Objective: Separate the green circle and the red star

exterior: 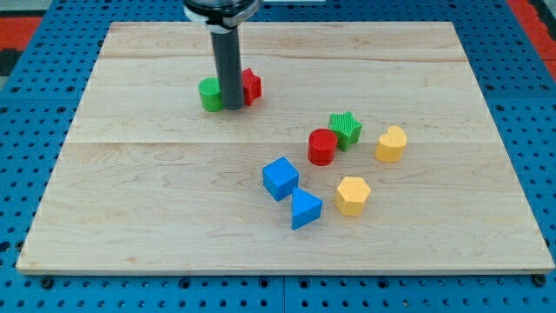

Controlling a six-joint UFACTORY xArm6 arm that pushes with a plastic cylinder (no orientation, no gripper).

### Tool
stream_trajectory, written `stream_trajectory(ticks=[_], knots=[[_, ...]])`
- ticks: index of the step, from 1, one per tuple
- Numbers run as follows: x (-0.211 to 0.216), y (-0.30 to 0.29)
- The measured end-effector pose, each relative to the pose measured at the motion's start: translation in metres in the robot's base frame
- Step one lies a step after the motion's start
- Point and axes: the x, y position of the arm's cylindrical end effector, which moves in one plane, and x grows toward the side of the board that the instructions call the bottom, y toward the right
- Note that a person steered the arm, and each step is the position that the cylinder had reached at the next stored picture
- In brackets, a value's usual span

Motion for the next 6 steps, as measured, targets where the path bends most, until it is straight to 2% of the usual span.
stream_trajectory(ticks=[1,2,3,4,6], knots=[[0.027,-0.027],[-0.012,-0.045],[-0.023,-0.028],[-0.023,0.027],[-0.068,0.071]])
